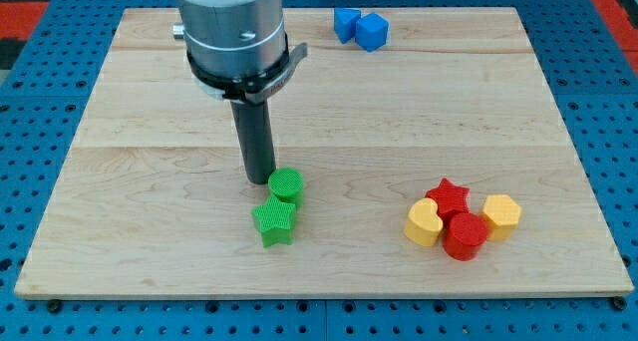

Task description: Point your arm to the hexagon

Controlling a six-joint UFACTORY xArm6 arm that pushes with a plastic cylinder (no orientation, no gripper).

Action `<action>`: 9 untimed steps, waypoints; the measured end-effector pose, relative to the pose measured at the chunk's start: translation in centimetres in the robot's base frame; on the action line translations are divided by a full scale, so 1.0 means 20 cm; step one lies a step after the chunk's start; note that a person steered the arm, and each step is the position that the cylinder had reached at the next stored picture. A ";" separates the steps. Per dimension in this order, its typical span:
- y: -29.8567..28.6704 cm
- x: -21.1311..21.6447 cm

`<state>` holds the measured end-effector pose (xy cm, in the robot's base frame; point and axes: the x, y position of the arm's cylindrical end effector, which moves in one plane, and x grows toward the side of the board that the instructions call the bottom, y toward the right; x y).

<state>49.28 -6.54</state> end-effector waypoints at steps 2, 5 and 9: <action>0.05 -0.08; 0.25 -0.24; 0.38 -0.10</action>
<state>47.29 1.06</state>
